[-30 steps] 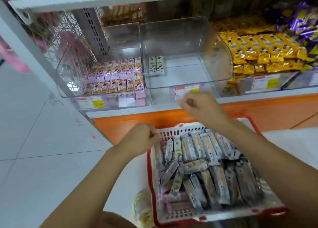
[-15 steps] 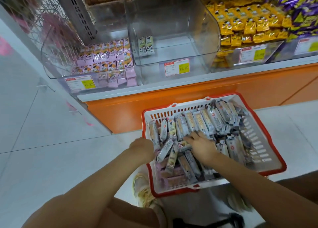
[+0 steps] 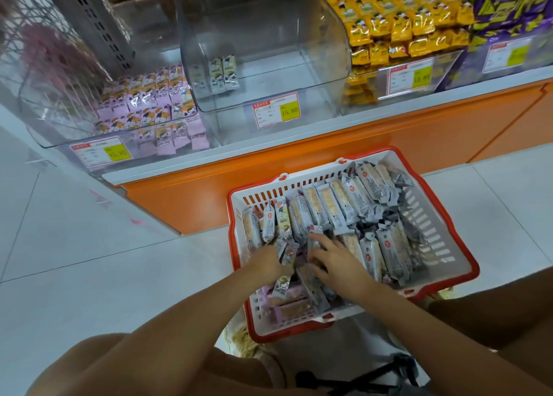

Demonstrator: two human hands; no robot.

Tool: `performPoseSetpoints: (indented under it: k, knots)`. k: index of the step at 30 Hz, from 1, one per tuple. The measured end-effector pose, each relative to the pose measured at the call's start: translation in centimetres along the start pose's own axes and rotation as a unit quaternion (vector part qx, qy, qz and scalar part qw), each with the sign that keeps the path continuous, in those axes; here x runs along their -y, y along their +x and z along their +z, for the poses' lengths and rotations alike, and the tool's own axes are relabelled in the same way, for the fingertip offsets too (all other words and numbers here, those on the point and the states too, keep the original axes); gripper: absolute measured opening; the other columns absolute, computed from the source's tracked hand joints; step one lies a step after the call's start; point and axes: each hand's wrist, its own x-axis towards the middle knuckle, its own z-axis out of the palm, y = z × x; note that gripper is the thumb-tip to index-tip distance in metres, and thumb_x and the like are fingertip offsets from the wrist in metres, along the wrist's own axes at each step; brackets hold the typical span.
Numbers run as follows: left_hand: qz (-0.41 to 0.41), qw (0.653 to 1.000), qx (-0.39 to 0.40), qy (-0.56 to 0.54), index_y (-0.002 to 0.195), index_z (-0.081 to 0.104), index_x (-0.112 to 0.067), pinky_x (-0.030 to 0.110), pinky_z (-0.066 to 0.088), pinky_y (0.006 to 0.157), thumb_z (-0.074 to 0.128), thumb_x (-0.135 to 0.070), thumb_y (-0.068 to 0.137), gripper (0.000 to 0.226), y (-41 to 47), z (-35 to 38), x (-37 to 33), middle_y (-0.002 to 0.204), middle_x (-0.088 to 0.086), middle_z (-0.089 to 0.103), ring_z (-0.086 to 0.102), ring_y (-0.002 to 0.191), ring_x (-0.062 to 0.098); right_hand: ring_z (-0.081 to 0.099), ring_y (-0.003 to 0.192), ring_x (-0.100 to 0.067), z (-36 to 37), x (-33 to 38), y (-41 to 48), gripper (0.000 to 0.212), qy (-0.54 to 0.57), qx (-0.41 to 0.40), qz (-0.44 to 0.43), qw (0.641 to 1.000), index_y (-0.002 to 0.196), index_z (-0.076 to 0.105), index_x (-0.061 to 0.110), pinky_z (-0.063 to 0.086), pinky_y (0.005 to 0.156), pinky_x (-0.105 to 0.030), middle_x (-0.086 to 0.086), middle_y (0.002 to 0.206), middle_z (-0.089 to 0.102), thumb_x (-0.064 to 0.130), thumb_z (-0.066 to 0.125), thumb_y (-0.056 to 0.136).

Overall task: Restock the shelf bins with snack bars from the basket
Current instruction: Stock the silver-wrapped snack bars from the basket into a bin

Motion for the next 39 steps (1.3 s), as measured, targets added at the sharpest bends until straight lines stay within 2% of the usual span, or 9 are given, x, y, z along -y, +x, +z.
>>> performPoseSetpoints:
  k: [4, 8, 11, 15, 18, 25, 29, 35, 39]
  knots:
    - [-0.041, 0.997, 0.008, -0.067, 0.054, 0.030, -0.015, 0.020, 0.020, 0.042, 0.056, -0.029, 0.093, 0.049, 1.3, 1.3, -0.6, 0.052, 0.000, 0.029, 0.027, 0.044, 0.010, 0.059, 0.103, -0.025, 1.5, 0.8, -0.1, 0.059, 0.065, -0.053, 0.056, 0.995, 0.141, 0.035, 0.019, 0.046, 0.069, -0.027, -0.009, 0.157, 0.009, 0.011, 0.063, 0.089]
    - [-0.049, 0.990, 0.008, -0.129, 0.054, 0.036, -0.016, 0.019, 0.026, 0.044, 0.059, -0.026, 0.090, 0.044, 1.4, 2.4, -0.5, 0.052, 0.000, 0.035, 0.033, 0.047, 0.009, 0.041, 0.125, -0.027, 2.2, 1.7, 1.0, 0.068, 0.006, -0.038, 0.093, 0.995, 0.149, 0.020, 0.013, 0.042, 0.096, -0.030, -0.012, 0.143, 0.037, 0.013, 0.057, 0.092]
    - [-0.083, 0.973, 0.002, -0.216, 0.061, 0.041, -0.018, 0.019, 0.027, 0.042, 0.061, -0.021, 0.089, 0.035, 1.3, 3.3, -0.6, 0.055, 0.002, 0.040, 0.038, 0.048, 0.012, 0.045, 0.120, -0.028, 2.2, 1.8, 2.3, 0.068, -0.010, -0.041, 0.121, 0.992, 0.147, 0.021, 0.010, 0.045, 0.088, -0.033, -0.012, 0.127, 0.053, 0.010, 0.057, 0.090]
    - [-0.151, 0.879, 0.008, -0.453, 0.075, 0.051, -0.009, 0.031, 0.039, 0.058, 0.064, -0.014, 0.087, 0.018, 1.3, 4.6, -1.9, 0.068, 0.009, 0.050, 0.044, 0.056, 0.019, 0.060, 0.080, -0.023, 0.4, 1.7, 2.5, 0.052, 0.158, -0.071, 0.188, 0.967, 0.136, 0.037, 0.011, 0.043, 0.055, -0.031, -0.010, 0.094, 0.064, 0.028, 0.059, 0.093]
    - [-0.177, 0.788, 0.043, -0.589, 0.088, 0.059, -0.004, 0.032, 0.052, 0.060, 0.066, -0.018, 0.088, 0.015, -0.2, 4.4, -3.2, 0.074, 0.007, 0.060, 0.055, 0.061, 0.018, 0.061, 0.078, -0.022, -1.0, 1.4, 1.7, 0.051, 0.281, -0.079, 0.219, 0.931, 0.136, 0.038, 0.014, 0.054, 0.066, -0.039, -0.006, 0.096, 0.060, 0.023, 0.062, 0.092]
    - [-0.100, 0.611, 0.134, -0.774, 0.115, 0.057, -0.004, 0.040, 0.056, 0.077, 0.056, -0.007, 0.092, 0.023, -3.9, -2.1, -4.4, 0.109, 0.014, 0.063, 0.065, 0.092, 0.026, 0.061, 0.090, -0.009, -4.9, 2.6, 0.3, 0.041, 0.303, -0.139, 0.145, 0.931, 0.131, 0.054, 0.026, 0.050, 0.076, -0.020, 0.000, 0.122, 0.062, 0.017, 0.063, 0.092]
    - [0.003, 0.602, 0.067, -0.796, 0.119, 0.056, -0.012, 0.038, 0.043, 0.099, 0.066, -0.017, 0.084, 0.037, -6.5, -6.5, -5.8, 0.134, 0.006, 0.049, 0.051, 0.122, 0.023, 0.049, 0.110, 0.012, -8.5, 3.9, 0.6, 0.039, 0.321, -0.220, 0.078, 0.918, 0.132, 0.056, 0.027, 0.035, 0.087, 0.001, 0.009, 0.133, 0.055, 0.015, 0.058, 0.095]
    - [0.156, 0.632, -0.059, -0.757, 0.119, 0.059, -0.006, 0.037, 0.049, 0.089, 0.051, -0.036, 0.093, 0.041, -10.1, -12.7, -6.1, 0.112, 0.018, 0.064, 0.061, 0.089, 0.023, 0.043, 0.117, 0.014, -14.7, 7.5, 1.1, 0.050, 0.327, -0.254, -0.048, 0.909, 0.137, 0.050, 0.031, 0.029, 0.093, 0.000, 0.018, 0.128, 0.048, 0.046, 0.053, 0.090]
    - [0.209, 0.642, -0.098, -0.731, 0.115, 0.056, -0.006, 0.043, 0.046, 0.094, 0.050, -0.038, 0.088, 0.042, -11.9, -16.8, -5.5, 0.100, 0.017, 0.052, 0.053, 0.088, 0.028, 0.044, 0.114, 0.009, -18.7, 9.4, 3.0, 0.056, 0.312, -0.277, -0.066, 0.907, 0.138, 0.048, 0.028, 0.030, 0.092, 0.002, 0.010, 0.131, 0.048, 0.027, 0.069, 0.086]
